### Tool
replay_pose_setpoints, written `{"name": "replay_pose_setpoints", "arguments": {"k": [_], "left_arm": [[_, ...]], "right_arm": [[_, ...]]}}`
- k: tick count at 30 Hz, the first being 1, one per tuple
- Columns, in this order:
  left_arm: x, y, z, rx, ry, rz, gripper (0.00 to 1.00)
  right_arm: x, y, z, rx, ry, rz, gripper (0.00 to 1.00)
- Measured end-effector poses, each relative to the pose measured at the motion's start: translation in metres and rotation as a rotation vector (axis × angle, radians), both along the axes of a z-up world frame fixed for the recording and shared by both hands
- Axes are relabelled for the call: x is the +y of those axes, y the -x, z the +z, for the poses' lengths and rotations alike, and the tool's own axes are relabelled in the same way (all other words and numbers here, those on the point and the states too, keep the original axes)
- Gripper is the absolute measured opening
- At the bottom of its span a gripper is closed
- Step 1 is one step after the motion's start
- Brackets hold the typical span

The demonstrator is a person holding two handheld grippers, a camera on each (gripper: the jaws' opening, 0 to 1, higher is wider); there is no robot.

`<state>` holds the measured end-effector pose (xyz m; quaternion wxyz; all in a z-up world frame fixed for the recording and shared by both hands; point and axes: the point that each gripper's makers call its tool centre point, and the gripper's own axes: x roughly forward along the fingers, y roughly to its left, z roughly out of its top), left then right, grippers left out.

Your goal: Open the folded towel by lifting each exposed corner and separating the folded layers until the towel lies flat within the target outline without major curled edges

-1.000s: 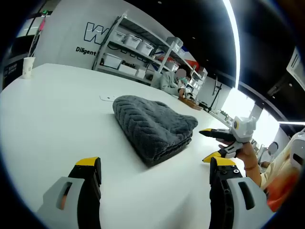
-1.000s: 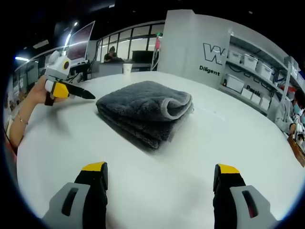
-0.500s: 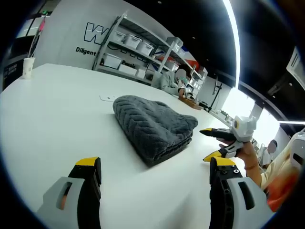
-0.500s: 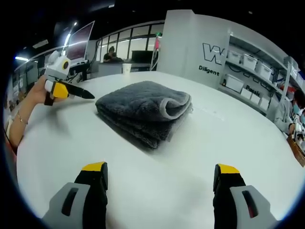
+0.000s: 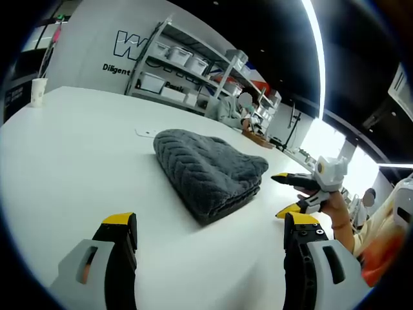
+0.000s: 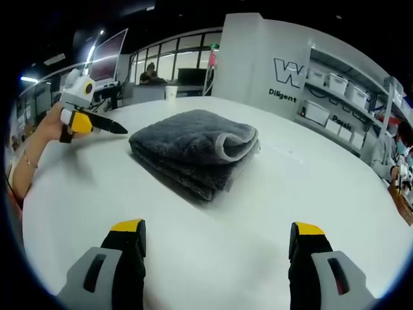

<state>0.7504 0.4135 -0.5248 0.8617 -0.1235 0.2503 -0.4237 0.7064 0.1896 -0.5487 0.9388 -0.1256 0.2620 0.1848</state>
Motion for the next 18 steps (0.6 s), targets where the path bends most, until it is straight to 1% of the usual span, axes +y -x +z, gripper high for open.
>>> {"name": "replay_pose_setpoints", "arguments": {"k": [9, 14, 15, 16, 18], "left_arm": [[0.000, -0.001, -0.001, 0.000, -0.005, 0.002, 0.93], [0.000, -0.002, 0.001, -0.009, -0.001, 0.003, 0.93], [-0.001, -0.002, 0.002, -0.018, -0.001, 0.003, 0.93], [-0.001, -0.004, 0.007, -0.042, 0.009, 0.010, 0.93], [-0.003, -0.003, 0.014, -0.069, 0.021, 0.004, 0.94]], "right_arm": [[0.000, 0.000, 0.000, 0.002, 0.004, 0.005, 0.92], [-0.001, 0.000, 0.001, -0.001, 0.003, 0.002, 0.92], [-0.001, 0.000, 0.001, -0.002, 0.004, 0.002, 0.92], [-0.001, 0.001, 0.002, -0.003, 0.004, 0.002, 0.92], [-0.002, 0.001, 0.002, -0.005, 0.007, 0.000, 0.92]]}}
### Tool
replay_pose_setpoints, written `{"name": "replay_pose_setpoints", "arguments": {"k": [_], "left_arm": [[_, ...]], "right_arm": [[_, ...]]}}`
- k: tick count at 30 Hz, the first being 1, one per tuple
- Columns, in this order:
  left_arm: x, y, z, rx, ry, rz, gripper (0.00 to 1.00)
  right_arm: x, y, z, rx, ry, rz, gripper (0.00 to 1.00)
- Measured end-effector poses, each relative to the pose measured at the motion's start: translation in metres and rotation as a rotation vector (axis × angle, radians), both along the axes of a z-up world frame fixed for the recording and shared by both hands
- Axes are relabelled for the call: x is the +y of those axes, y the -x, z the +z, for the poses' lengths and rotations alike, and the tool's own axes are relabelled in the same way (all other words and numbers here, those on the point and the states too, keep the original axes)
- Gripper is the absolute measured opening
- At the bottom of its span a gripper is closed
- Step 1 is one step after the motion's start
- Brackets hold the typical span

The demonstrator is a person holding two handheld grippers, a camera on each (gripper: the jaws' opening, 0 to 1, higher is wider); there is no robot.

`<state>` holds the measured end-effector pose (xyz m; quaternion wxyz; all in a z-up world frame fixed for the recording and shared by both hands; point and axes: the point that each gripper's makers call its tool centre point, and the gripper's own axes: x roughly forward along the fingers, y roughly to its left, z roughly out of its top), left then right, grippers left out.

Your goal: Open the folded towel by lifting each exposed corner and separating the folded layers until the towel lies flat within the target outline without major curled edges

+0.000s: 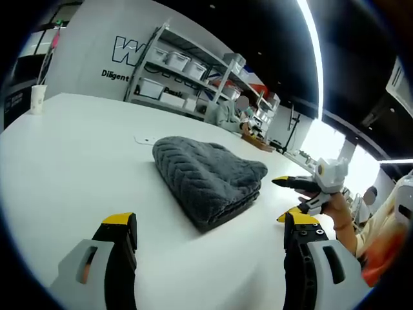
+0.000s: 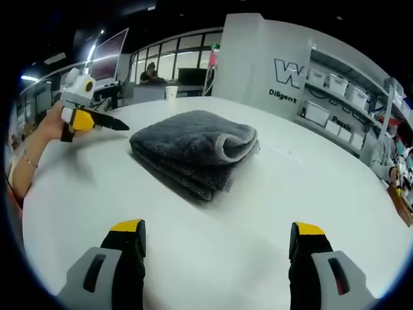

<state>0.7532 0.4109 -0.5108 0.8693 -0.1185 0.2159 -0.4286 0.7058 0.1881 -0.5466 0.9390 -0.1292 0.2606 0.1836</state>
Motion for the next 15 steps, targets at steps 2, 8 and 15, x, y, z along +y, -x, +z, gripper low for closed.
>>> {"name": "replay_pose_setpoints", "arguments": {"k": [2, 8, 15], "left_arm": [[-0.0007, -0.0001, 0.0039, -0.019, 0.002, 0.001, 0.94], [0.0000, -0.0002, 0.0089, -0.062, -0.033, 0.006, 0.94], [-0.0087, 0.0004, 0.0114, -0.088, -0.044, -0.005, 0.95]], "right_arm": [[-0.0006, 0.0003, 0.0000, 0.001, 0.004, -0.001, 0.92], [-0.0035, 0.0001, 0.0011, 0.000, -0.005, -0.009, 0.92], [-0.0068, 0.0029, 0.0051, -0.004, -0.010, -0.020, 0.92]]}}
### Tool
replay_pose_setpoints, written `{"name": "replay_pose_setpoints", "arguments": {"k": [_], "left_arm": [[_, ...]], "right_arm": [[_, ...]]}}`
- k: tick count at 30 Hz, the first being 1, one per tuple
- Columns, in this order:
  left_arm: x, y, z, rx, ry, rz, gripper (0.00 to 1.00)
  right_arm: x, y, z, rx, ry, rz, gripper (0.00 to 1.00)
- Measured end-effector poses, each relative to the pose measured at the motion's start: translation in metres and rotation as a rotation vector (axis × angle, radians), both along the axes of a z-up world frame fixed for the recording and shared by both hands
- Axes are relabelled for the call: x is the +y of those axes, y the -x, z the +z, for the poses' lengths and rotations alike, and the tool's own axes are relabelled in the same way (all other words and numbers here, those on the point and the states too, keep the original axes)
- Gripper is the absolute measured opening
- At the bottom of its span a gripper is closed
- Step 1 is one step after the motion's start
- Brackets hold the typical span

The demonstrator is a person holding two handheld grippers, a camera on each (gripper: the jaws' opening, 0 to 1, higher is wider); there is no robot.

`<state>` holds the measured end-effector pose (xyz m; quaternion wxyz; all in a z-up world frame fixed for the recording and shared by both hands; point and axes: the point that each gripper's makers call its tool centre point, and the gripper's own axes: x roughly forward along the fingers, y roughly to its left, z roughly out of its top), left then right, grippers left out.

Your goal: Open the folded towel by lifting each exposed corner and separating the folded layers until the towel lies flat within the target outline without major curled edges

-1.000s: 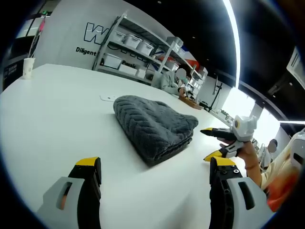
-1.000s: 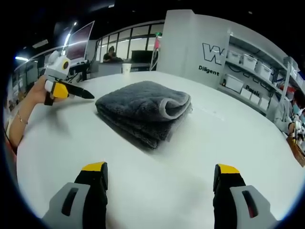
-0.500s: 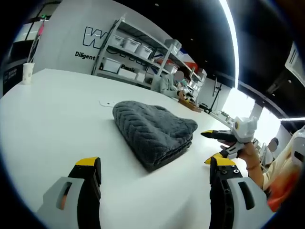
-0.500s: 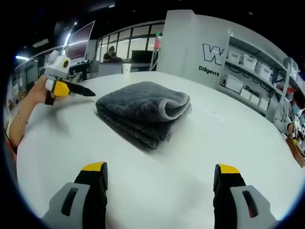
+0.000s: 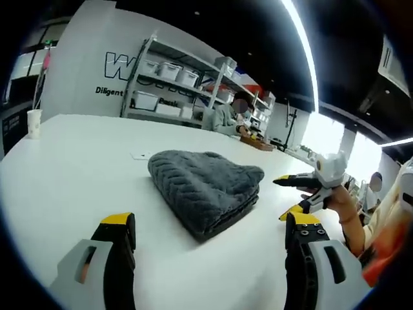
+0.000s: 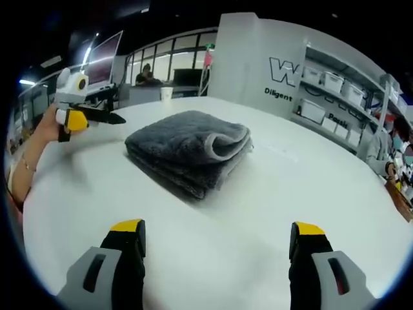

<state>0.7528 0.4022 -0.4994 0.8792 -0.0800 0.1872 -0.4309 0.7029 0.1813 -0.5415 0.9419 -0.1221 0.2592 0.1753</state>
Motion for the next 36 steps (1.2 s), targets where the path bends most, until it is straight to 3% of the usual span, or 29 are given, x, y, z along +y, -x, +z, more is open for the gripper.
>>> {"name": "replay_pose_setpoints", "arguments": {"k": [4, 9, 13, 17, 21, 23, 25, 29, 36], "left_arm": [[-0.010, 0.002, 0.011, -0.043, 0.010, -0.005, 0.96], [-0.026, -0.002, 0.015, -0.050, 0.031, 0.002, 0.96], [-0.053, 0.004, 0.013, -0.045, 0.006, -0.042, 0.96], [-0.073, 0.005, 0.020, -0.067, 0.005, -0.045, 0.96], [-0.093, 0.003, 0.021, -0.088, -0.056, -0.042, 0.94], [-0.103, 0.002, 0.025, -0.100, -0.052, -0.042, 0.93], [-0.114, 0.001, 0.031, -0.127, -0.024, -0.044, 0.90], [-0.129, -0.001, 0.032, -0.168, -0.070, -0.040, 0.80], [-0.157, 0.000, 0.024, -0.165, -0.108, -0.083, 0.67]], "right_arm": [[0.005, 0.001, 0.004, -0.012, -0.002, 0.019, 0.92], [0.003, 0.002, 0.005, -0.014, 0.011, 0.016, 0.92], [0.002, 0.004, 0.011, -0.028, 0.014, 0.018, 0.93], [0.004, 0.005, 0.013, -0.033, 0.005, 0.030, 0.93], [0.001, 0.005, 0.014, -0.032, 0.017, 0.026, 0.93], [0.000, 0.006, 0.015, -0.035, 0.024, 0.025, 0.93], [0.001, 0.007, 0.015, -0.031, 0.026, 0.031, 0.93], [0.003, 0.009, 0.015, -0.026, 0.026, 0.048, 0.93], [0.003, 0.013, 0.020, -0.036, 0.047, 0.056, 0.93]]}}
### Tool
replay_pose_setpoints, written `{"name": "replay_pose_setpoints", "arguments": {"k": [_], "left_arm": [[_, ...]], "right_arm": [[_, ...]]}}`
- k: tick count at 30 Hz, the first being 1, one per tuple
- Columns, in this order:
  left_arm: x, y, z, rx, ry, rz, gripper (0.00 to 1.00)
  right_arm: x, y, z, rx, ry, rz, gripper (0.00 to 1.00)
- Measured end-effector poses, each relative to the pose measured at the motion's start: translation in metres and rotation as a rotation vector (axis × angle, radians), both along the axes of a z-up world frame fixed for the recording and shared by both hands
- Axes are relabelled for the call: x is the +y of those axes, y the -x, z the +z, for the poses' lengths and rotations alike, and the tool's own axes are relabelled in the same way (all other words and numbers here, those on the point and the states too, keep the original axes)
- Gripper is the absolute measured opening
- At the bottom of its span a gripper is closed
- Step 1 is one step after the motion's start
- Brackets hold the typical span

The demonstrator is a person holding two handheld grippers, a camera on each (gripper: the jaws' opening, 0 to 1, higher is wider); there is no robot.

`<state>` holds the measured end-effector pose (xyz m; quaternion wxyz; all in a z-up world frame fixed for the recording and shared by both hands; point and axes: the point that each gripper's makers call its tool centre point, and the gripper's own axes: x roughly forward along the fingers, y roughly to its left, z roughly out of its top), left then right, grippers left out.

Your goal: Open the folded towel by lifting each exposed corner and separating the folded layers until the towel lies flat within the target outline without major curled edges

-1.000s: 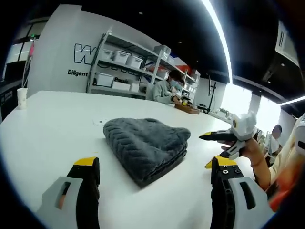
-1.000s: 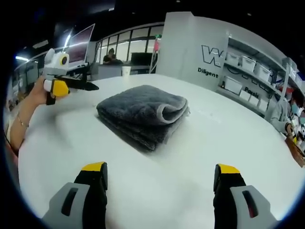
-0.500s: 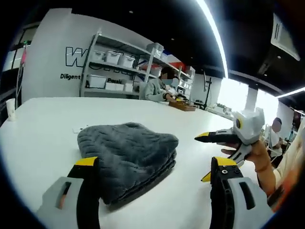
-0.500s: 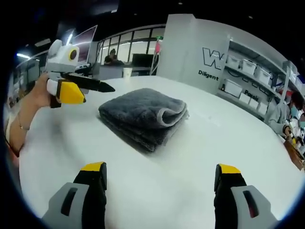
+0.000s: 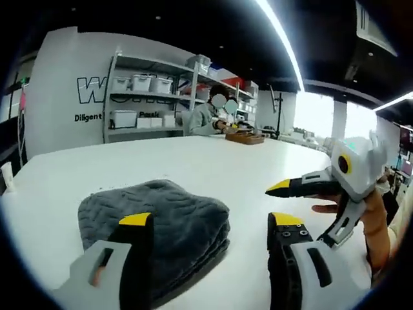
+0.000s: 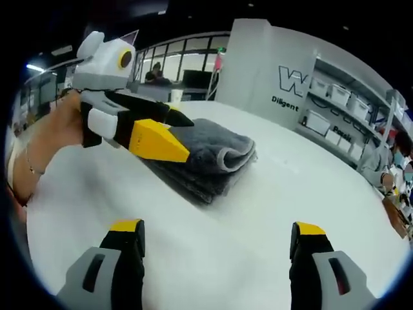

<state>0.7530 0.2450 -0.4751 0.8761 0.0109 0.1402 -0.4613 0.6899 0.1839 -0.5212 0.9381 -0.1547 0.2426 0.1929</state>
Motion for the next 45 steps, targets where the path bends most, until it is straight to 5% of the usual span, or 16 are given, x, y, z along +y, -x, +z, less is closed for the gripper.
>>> {"name": "replay_pose_setpoints", "arguments": {"k": [5, 14, 21, 27, 45], "left_arm": [[-0.019, -0.006, -0.013, -0.016, -0.082, 0.006, 0.58], [-0.026, -0.016, -0.035, 0.004, -0.128, 0.038, 0.46], [-0.015, -0.042, -0.031, -0.011, -0.104, 0.077, 0.27], [-0.014, -0.037, -0.028, -0.014, -0.065, 0.098, 0.07], [-0.001, -0.024, -0.009, 0.015, 0.039, 0.148, 0.05]], "right_arm": [[-0.001, 0.003, -0.004, 0.028, -0.014, 0.006, 0.93], [0.003, 0.005, -0.008, 0.046, -0.001, 0.022, 0.94], [0.001, 0.006, -0.015, 0.073, 0.024, 0.018, 0.94], [0.000, 0.006, -0.017, 0.081, 0.031, 0.013, 0.94], [-0.002, 0.005, -0.020, 0.090, 0.023, -0.004, 0.93]]}}
